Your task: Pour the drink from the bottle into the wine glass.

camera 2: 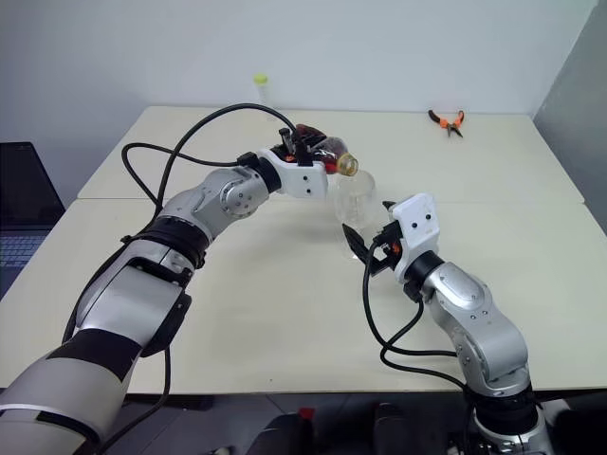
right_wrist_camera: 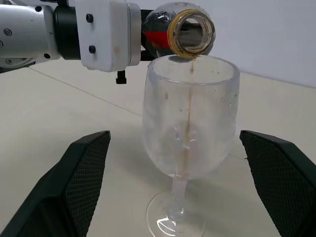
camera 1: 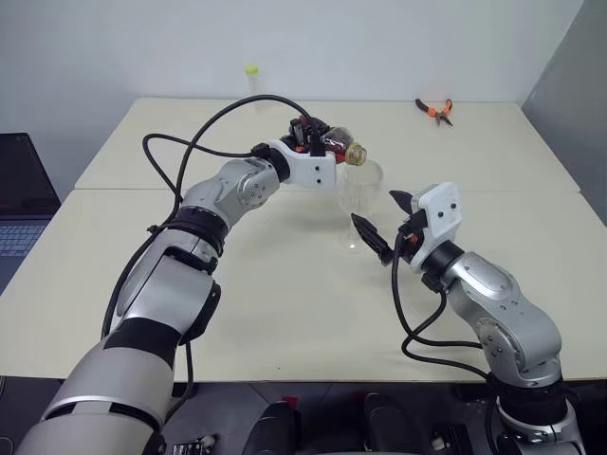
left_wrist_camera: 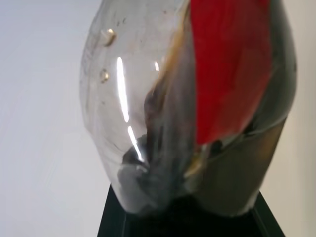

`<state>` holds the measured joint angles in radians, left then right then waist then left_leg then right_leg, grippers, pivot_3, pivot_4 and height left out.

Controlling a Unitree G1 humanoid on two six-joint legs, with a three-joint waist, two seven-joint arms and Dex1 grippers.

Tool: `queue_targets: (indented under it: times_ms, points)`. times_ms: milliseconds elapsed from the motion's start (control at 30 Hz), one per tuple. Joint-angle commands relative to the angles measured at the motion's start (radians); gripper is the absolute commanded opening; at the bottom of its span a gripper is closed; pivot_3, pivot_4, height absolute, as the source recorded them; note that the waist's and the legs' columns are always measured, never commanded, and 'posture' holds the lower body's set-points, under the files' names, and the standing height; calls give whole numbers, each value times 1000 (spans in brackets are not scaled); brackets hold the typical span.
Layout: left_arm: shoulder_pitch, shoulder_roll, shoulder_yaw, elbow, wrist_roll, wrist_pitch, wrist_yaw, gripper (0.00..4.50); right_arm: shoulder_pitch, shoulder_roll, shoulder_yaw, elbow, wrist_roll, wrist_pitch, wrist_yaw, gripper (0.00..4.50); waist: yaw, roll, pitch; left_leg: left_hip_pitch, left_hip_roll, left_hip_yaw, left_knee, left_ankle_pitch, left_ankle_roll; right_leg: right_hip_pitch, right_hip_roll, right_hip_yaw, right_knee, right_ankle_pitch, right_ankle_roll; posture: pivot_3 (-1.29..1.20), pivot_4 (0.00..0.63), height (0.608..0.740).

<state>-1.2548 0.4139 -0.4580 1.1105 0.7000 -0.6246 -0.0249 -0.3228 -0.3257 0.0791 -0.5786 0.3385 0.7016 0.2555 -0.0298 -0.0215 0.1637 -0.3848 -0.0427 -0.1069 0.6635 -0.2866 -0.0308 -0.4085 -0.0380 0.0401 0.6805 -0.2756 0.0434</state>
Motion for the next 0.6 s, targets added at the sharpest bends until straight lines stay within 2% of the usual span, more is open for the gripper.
queue_targets:
  times_ms: [33,600]
  points:
    - [-58,17,-2,-10,9,-20,46,706,-14,9,-11,-24,0,-1,-4,4500,0,0,0,0,0,0,0,0,0,0,0,0,0,0,0,0,150,740]
    - [-88,22,-18,24,38,-29,83,687,-13,18,-16,-29,0,12,3,4500,-1,0,0,-1,0,0,0,0,0,-1,0,0,0,0,0,0,150,740]
